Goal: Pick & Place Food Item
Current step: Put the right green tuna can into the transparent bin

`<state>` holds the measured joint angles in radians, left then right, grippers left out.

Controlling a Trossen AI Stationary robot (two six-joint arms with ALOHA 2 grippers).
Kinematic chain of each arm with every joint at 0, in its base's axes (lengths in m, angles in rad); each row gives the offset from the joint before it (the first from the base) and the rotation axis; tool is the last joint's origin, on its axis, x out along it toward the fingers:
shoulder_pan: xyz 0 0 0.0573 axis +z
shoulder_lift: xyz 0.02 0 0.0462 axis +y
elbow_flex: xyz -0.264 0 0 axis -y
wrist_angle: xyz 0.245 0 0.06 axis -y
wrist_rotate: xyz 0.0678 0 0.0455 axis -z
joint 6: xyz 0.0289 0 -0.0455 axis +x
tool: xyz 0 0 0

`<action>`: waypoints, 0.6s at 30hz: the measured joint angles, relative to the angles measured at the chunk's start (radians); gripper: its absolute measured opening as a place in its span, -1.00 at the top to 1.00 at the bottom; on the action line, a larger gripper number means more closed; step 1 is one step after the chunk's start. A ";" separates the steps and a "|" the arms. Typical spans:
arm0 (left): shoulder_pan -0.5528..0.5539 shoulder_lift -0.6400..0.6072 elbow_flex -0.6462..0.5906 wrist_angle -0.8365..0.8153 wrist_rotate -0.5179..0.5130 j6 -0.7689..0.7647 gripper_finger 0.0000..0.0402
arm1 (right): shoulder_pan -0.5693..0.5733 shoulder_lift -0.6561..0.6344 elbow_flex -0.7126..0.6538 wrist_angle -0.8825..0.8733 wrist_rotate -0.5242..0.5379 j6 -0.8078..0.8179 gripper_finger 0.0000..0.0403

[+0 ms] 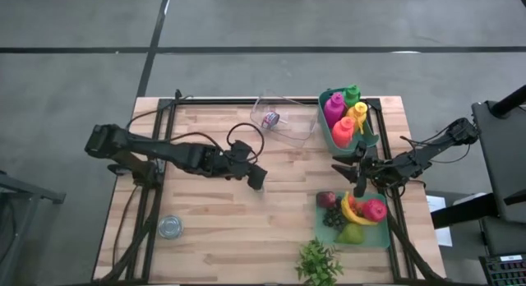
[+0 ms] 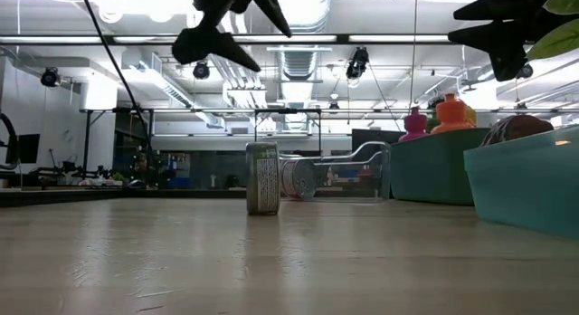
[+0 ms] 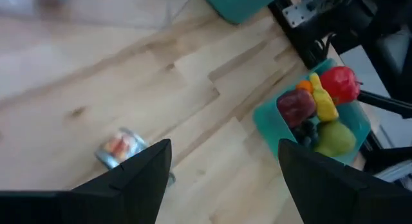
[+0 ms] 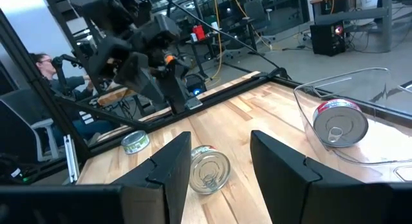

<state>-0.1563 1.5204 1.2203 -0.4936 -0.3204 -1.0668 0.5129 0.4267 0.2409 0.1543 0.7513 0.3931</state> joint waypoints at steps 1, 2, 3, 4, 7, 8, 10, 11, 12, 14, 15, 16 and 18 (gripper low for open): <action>0.000 0.000 -0.007 -0.002 0.015 -0.022 -0.44 | 0.000 0.000 0.000 0.000 0.000 0.000 0.22; 0.002 0.000 -0.013 -0.010 0.035 -0.043 -0.44 | 0.000 0.000 0.000 0.000 0.000 0.000 0.22; 0.005 0.000 -0.017 -0.025 0.054 -0.067 -0.44 | 0.000 0.000 0.000 0.000 0.000 0.000 0.22; 0.006 0.000 -0.018 -0.048 0.065 -0.089 -0.44 | 0.000 0.000 0.000 0.000 0.000 0.000 0.22; 0.005 0.000 -0.017 -0.073 0.071 -0.127 -0.44 | 0.000 0.000 0.000 0.000 0.000 0.000 0.22; 0.004 0.000 -0.017 -0.076 0.076 -0.136 -0.44 | 0.000 0.000 0.000 0.000 0.000 0.000 0.22; -0.003 0.000 -0.017 -0.100 0.080 -0.154 -0.44 | 0.000 0.000 0.000 0.000 0.000 0.000 0.22; -0.006 0.000 -0.017 -0.101 0.083 -0.164 -0.44 | 0.000 0.000 0.000 0.000 0.000 0.000 0.22; -0.008 0.002 -0.016 -0.098 0.085 -0.178 -0.44 | 0.000 0.000 0.000 0.000 0.000 0.000 0.22; -0.013 0.007 -0.014 -0.101 0.093 -0.203 -0.44 | 0.000 0.000 0.000 0.000 0.000 0.000 0.22; -0.013 0.012 -0.014 -0.103 0.105 -0.211 -0.44 | 0.000 0.000 0.000 0.000 0.000 0.000 0.22; -0.014 0.017 -0.014 -0.106 0.113 -0.218 -0.44 | 0.000 0.000 0.000 0.000 0.000 0.000 0.22; -0.014 0.022 -0.014 -0.109 0.131 -0.230 -0.44 | 0.000 0.000 0.000 0.000 0.000 0.000 0.22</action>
<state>-0.1707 1.5421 1.2064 -0.6029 -0.1889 -1.2969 0.5125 0.4271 0.2409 0.1539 0.7513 0.3927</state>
